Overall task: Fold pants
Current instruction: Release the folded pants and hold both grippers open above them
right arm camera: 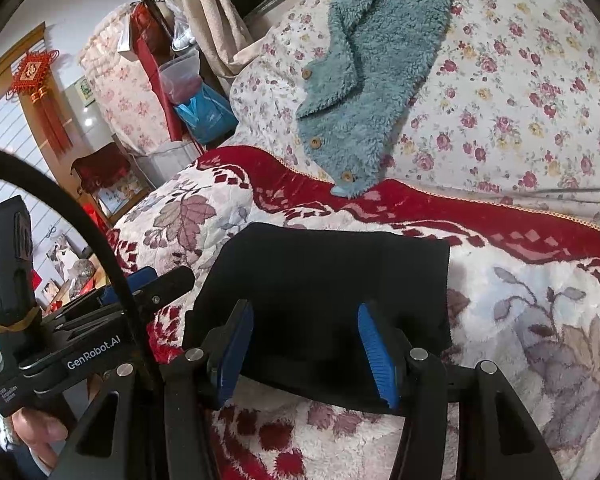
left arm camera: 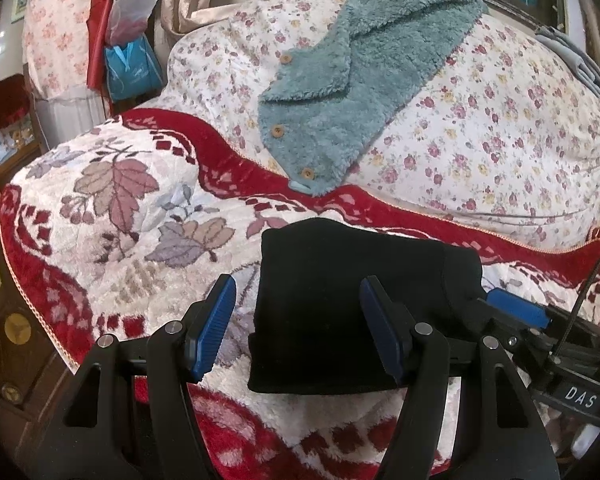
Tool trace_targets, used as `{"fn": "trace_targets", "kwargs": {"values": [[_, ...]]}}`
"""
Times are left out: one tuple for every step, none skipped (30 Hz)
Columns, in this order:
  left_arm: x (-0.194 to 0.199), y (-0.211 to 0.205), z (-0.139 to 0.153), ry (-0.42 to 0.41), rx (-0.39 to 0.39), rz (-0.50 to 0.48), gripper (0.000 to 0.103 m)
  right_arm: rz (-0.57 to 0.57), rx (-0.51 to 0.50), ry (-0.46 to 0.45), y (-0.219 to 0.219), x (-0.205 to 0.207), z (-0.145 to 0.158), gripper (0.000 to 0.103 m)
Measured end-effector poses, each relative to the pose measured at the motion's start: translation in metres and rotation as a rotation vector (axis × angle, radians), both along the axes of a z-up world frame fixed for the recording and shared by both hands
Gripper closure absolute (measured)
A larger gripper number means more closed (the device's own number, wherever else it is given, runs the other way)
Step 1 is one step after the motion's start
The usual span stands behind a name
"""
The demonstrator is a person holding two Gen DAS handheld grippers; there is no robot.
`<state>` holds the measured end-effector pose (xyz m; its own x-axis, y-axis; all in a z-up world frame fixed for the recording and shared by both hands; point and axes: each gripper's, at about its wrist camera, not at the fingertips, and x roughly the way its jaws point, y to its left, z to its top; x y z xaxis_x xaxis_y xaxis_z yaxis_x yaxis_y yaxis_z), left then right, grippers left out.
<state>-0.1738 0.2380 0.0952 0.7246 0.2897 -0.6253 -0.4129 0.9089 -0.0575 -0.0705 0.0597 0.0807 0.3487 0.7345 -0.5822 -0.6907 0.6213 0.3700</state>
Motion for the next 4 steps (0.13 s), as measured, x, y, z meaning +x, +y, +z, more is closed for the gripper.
{"fn": "trace_targets", "kwargs": {"values": [[0.0003,-0.0013,0.0001,0.003,-0.004,-0.005,0.038,0.001,0.0,0.0,-0.0003,0.0,0.0003,0.05],[0.0006,-0.0027,0.0004,0.006,-0.007,-0.01,0.038,-0.001,0.003,-0.001,-0.0013,0.0001,0.0003,0.05],[0.0009,-0.0045,0.0008,0.009,-0.008,-0.013,0.038,-0.005,0.005,-0.002,-0.0026,0.0005,0.0007,0.05],[0.001,-0.007,0.0012,0.013,-0.006,-0.014,0.038,-0.011,0.008,-0.002,-0.0045,0.0009,0.0009,0.05]]}}
